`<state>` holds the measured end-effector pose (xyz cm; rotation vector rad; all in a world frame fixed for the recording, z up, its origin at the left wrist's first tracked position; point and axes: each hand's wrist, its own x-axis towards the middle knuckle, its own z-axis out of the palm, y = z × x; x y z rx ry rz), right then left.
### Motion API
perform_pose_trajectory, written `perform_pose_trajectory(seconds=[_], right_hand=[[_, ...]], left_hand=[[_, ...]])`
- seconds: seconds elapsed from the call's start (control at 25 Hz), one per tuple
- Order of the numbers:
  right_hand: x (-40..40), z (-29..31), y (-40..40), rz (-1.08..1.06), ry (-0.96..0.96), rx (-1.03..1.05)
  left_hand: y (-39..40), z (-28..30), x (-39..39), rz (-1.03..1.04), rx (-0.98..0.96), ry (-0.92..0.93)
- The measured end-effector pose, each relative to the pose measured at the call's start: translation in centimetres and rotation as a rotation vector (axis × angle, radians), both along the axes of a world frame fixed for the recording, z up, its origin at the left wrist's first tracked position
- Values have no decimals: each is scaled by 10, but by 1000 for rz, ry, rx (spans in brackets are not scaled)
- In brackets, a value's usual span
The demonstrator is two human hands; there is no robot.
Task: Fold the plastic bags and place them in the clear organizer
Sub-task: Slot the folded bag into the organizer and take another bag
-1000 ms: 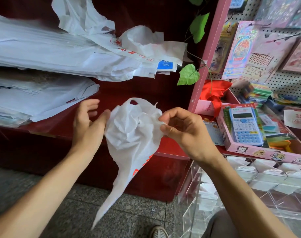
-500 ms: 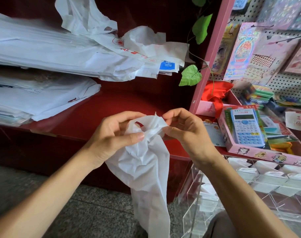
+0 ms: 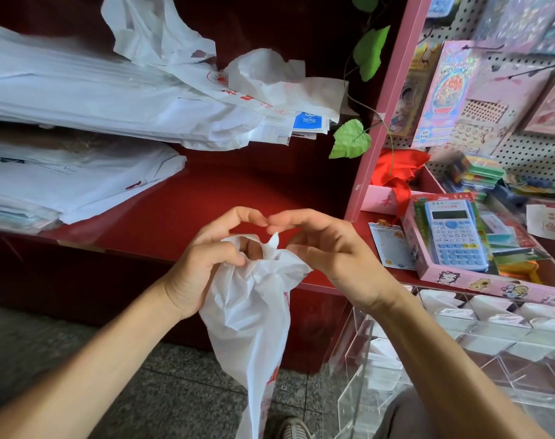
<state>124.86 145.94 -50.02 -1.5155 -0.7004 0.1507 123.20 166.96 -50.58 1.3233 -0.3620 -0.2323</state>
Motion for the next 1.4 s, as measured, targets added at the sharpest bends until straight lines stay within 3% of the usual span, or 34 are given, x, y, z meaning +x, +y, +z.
perform_pose_trajectory(seconds=[0.48,0.56,0.64,0.72,0.88,1.08,1.16,1.28,1.4], right_hand=[[-2,2,0,-9,-31,21],[-2,2,-1,-115,-7,64],[-2,2,-2,-355,-127,76],[-4,3,0,-580,-271,61],[-4,6,7,-850,-265,63],[14,14,23,-1022,-210,-27],[27,12,36,-1011,-193,-95],[43,3,56,-985,-135,-166],[54,-4,72,-964,-76,-175]], left_hand=[[-6,-5,-1,-11,45,16],[-8,-11,2,153,134,-47],[-8,-16,7,488,424,-190],[-6,-13,8,661,575,-288],[3,-2,-3,410,512,-345],[4,7,-29,63,546,-340],[7,7,-41,46,694,-414],[13,3,-59,80,1058,-747],[21,-5,-69,-79,1132,-822]])
